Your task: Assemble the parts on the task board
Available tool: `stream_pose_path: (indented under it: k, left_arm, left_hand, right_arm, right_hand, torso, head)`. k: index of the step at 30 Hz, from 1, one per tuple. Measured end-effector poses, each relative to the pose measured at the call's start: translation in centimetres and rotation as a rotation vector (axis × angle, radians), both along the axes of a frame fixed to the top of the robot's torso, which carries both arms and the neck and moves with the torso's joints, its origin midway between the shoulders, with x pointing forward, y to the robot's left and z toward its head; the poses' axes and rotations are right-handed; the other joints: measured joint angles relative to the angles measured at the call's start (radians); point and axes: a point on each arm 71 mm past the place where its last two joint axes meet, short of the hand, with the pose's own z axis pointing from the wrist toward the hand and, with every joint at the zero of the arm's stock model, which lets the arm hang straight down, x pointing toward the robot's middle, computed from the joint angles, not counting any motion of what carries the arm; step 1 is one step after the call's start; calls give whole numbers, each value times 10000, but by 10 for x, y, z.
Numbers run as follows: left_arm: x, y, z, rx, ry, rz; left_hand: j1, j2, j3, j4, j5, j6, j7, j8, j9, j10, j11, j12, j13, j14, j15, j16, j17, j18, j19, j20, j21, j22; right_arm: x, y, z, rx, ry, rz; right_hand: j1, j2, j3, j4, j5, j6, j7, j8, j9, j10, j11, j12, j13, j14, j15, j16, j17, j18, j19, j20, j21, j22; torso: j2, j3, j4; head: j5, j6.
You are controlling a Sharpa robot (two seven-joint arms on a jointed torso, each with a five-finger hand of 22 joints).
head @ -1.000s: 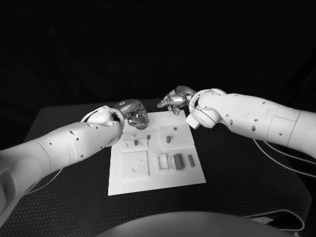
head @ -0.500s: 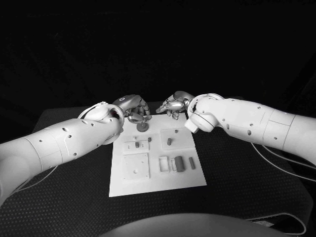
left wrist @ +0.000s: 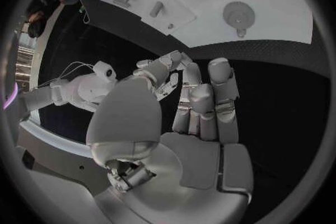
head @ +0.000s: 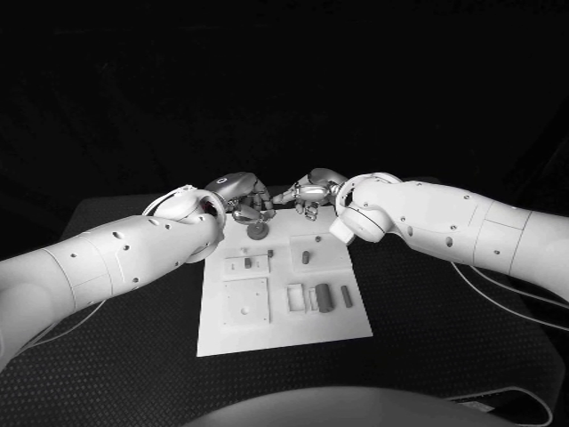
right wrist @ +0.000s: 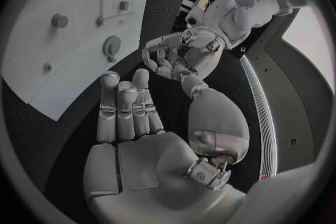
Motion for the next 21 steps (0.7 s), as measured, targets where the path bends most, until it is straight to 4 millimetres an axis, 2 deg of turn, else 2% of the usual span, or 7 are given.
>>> stream_pose_path:
  k: [6,8,17,21]
  left_arm:
    - [-1,-1,0,-15,8,-19]
    - [-1,-2,0,-19,9,-26]
    - [-1,-2,0,-31,16,-39]
    - [-1,-3,0,-34,18,-42]
  left_hand:
    - [0,0,0,0,0,-9,-10,0,-6,31,-31,0,0,36,-35,0,0,0,1,2,0,-1]
    - [0,0,0,0,0,-9,-11,0,-8,31,-31,0,8,36,-35,0,-1,0,1,2,0,-2]
    - [0,0,0,0,0,-8,-14,0,-11,30,-31,0,7,36,-35,0,-2,0,2,3,0,-2]
    - [0,0,0,0,0,6,-28,0,-11,30,-31,0,7,36,-35,0,7,0,3,5,0,-3]
  right_arm:
    - [0,4,-1,23,97,106]
    - [0,6,-1,-5,119,115]
    - [0,5,-4,-297,215,19]
    - [0,7,-5,-354,242,35]
  right_hand:
    - [-50,50,-84,-85,0,-34,-1,0,0,-17,-17,0,0,-4,1,0,0,0,-17,13,0,0]
    - [-10,197,-130,-131,0,-35,-1,0,0,-17,-17,39,1,-4,1,0,0,0,-17,14,0,0]
    - [160,446,-178,-431,0,-56,-13,0,0,-16,-17,38,1,-15,13,0,1,-1,-18,16,0,0]
    - [162,448,-205,-458,0,-57,-12,0,0,-16,-17,38,1,-16,14,0,1,-1,-10,10,0,0]
  torso:
    - [4,2,-1]
    - [5,4,-1]
    - [11,10,0]
    - [13,11,-1]
  head:
    - [16,9]
    - [22,10]
    - [50,0]
    - [62,-6]
